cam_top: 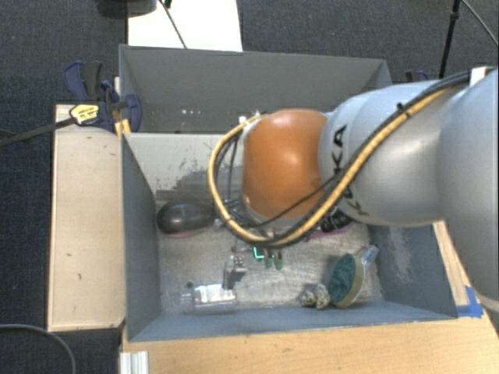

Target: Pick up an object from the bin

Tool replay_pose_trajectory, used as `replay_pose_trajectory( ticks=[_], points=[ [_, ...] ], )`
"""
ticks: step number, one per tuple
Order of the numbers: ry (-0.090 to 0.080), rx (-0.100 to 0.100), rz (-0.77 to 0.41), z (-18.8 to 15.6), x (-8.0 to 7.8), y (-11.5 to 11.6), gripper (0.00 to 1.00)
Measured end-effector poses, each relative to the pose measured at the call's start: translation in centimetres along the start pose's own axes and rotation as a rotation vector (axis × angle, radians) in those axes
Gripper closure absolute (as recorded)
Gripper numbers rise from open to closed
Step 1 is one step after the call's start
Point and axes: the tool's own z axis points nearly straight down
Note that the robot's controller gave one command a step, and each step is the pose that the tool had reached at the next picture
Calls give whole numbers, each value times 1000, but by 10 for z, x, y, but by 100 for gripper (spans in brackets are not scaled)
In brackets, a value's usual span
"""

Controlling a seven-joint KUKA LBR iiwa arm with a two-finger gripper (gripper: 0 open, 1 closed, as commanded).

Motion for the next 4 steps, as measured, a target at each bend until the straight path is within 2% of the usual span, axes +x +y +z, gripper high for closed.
replay_pose_trajectory(
  ticks=[1,2,3,4],
  points=[
    [-19,-7,-135,53,-65,54,0],
    [-15,-3,-341,73,-81,68,0],
    [-11,-3,-335,74,-80,67,100],
    [-11,-2,-332,74,-80,67,0]
  ],
)
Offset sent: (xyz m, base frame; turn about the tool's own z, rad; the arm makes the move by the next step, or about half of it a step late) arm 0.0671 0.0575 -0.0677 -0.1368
